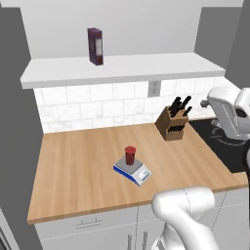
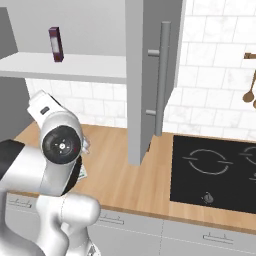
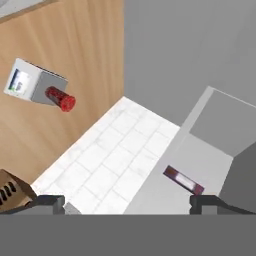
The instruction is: Pick the yogurt and place it on the digital scale for weighing, and close the cabinet.
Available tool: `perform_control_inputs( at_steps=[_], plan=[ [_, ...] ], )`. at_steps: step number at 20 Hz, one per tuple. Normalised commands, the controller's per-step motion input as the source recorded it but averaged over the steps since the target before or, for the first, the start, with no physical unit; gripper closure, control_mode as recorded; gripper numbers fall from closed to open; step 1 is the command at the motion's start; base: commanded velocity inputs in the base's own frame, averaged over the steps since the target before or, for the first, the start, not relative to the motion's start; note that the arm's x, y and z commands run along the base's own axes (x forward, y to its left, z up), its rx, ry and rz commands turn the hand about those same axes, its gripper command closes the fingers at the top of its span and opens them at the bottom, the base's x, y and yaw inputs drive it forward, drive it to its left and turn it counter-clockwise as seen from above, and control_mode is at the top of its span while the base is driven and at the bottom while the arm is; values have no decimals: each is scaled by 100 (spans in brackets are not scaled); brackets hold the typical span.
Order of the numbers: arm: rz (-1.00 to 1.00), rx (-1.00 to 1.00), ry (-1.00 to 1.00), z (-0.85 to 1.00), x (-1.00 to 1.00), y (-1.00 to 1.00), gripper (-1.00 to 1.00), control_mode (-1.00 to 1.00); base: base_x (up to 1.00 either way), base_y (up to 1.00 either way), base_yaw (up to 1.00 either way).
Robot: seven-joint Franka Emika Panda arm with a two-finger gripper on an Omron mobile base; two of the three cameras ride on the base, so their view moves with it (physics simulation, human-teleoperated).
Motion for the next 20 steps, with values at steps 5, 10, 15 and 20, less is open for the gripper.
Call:
perform_control_inputs(
  at_steps=[5, 10, 15, 20],
  plan=[
    [-16, 18, -22, -26, -100, -32, -100, -100, 0, 0, 0],
    [-9, 14, -8, -1, -85, -63, -100, -100, 0, 0, 0],
    [-2, 15, -9, -65, -56, -97, -100, -100, 0, 0, 0],
    [0, 12, -34, -55, -44, -92, -100, -100, 0, 0, 0]
  ],
)
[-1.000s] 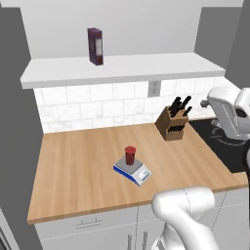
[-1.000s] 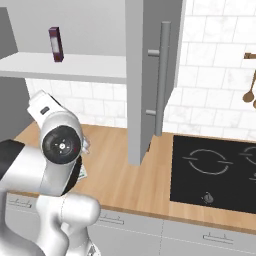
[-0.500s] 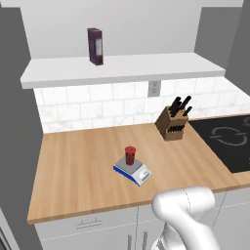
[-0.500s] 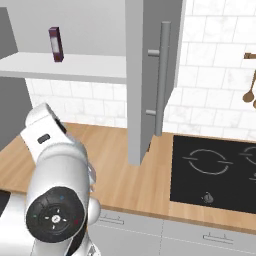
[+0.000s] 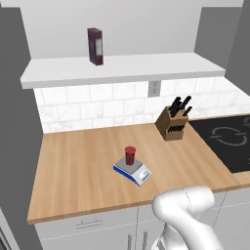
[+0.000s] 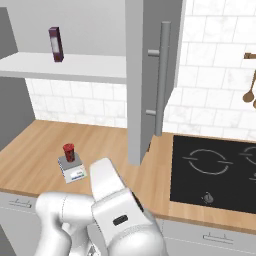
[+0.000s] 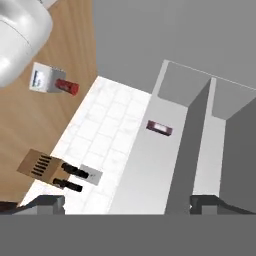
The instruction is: Pick the yogurt and place it on the digital scale for weighing, and close the cabinet.
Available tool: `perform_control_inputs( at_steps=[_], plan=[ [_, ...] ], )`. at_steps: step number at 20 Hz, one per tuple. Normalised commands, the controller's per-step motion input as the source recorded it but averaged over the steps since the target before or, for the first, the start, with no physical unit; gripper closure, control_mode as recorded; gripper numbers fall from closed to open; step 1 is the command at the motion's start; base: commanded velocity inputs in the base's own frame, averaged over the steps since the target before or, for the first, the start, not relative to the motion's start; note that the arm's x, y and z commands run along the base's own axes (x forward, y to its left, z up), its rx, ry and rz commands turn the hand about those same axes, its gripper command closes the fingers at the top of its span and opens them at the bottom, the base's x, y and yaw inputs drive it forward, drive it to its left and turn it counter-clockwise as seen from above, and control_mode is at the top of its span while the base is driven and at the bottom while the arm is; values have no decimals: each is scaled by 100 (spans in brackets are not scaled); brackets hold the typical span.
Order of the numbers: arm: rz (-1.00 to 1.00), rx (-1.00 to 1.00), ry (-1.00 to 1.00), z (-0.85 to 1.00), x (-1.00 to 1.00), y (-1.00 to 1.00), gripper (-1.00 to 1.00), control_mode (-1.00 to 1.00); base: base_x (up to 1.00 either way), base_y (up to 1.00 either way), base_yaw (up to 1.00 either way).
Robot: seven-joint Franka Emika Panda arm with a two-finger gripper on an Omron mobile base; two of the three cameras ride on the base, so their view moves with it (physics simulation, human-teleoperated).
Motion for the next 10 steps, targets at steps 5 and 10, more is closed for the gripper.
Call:
perform_control_inputs(
  at_steps=[5, 10],
  plan=[
    [0, 13, -29, -22, -3, -86, -100, -100, 0, 0, 0],
    [3, 25, -3, 0, 75, -82, -100, -100, 0, 0, 0]
  ],
)
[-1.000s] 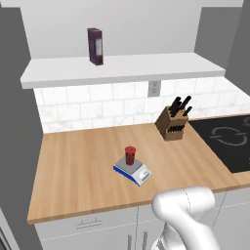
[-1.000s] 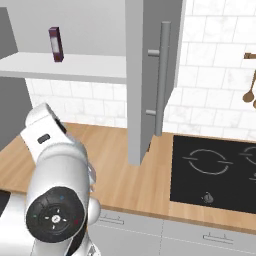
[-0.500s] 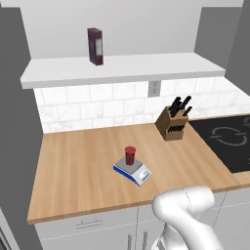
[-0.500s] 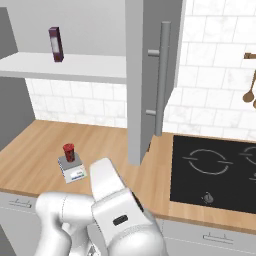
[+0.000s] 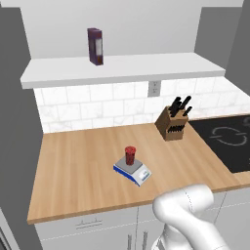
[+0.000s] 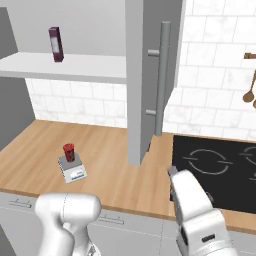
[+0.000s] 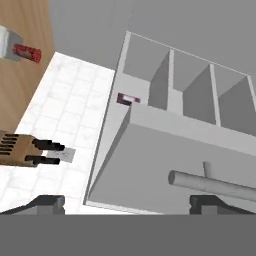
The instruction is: Pick the yogurt and place it on the digital scale for weighing, and close the cabinet.
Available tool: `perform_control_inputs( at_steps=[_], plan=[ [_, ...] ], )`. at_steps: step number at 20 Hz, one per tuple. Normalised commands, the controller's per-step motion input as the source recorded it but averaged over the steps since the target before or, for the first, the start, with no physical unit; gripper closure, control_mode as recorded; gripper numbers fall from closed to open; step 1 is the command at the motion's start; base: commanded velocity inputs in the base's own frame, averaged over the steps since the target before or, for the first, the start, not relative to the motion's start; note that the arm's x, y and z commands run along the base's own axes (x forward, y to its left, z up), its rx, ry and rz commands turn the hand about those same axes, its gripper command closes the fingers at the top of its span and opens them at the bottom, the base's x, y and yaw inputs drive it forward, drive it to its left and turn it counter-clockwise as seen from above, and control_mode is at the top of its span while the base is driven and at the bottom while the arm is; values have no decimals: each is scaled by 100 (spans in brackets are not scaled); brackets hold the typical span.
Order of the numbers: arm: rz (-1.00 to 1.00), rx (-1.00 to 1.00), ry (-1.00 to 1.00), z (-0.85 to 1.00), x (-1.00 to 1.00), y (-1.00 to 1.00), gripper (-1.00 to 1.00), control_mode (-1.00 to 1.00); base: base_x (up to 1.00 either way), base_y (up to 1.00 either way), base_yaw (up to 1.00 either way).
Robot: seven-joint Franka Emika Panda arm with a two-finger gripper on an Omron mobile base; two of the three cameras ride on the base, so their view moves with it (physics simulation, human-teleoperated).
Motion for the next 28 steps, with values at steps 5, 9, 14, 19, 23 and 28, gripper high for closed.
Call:
perform_control_inputs(
  at_steps=[5, 9, 14, 19, 23, 28],
  plan=[
    [8, 20, 0, 0, 93, -45, -100, -100, 0, 0, 0],
    [11, 9, 0, 15, 83, -8, -100, -100, 0, 0, 0],
    [20, 0, -1, 36, 55, 23, -100, -100, 0, 0, 0],
    [28, 2, -5, 44, 47, 43, -100, -100, 0, 0, 0],
    [26, 5, -3, 44, 57, 38, -100, -100, 0, 0, 0],
    [23, 1, 0, 22, 37, 89, -100, -100, 0, 0, 0]
  ],
)
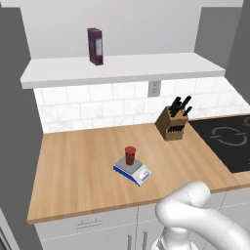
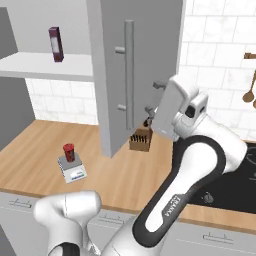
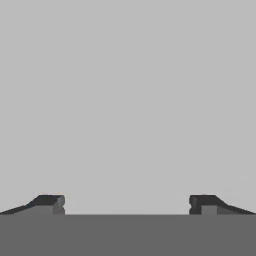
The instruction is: Pick the yogurt and place it on the digital scale for weighing, and close the cabinet.
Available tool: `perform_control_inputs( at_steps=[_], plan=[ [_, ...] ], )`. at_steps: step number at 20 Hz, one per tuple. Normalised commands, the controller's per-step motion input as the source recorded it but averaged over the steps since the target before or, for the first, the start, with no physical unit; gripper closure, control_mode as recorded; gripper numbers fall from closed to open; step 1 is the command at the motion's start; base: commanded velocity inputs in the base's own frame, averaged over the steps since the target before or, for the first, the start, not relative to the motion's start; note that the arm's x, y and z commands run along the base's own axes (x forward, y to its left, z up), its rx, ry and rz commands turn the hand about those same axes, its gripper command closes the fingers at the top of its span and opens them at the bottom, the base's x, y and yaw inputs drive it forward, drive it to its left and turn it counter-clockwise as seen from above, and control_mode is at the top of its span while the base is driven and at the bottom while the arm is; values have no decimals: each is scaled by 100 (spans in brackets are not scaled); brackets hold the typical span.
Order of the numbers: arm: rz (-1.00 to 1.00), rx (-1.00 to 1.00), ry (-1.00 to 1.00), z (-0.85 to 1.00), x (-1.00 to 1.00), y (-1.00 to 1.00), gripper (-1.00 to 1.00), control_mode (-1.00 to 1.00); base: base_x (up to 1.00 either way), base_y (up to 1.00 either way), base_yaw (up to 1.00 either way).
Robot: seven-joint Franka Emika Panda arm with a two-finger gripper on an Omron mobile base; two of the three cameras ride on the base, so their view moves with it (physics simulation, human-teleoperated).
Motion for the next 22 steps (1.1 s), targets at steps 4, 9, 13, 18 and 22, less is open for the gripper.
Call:
perform_control_inputs(
  at_steps=[4, 9, 13, 18, 22],
  plan=[
    [17, 0, 0, -9, 62, 100, -100, -100, 0, 0, 0],
    [2, 1, -1, -10, 100, 100, -100, -100, 0, 0, 0],
    [-5, 2, 0, 0, 100, 99, -100, -100, 0, 0, 0],
    [-18, 0, 0, 1, 90, 65, -100, -100, 0, 0, 0],
    [-27, 0, 5, 1, 97, 64, -100, -100, 0, 0, 0]
  ],
)
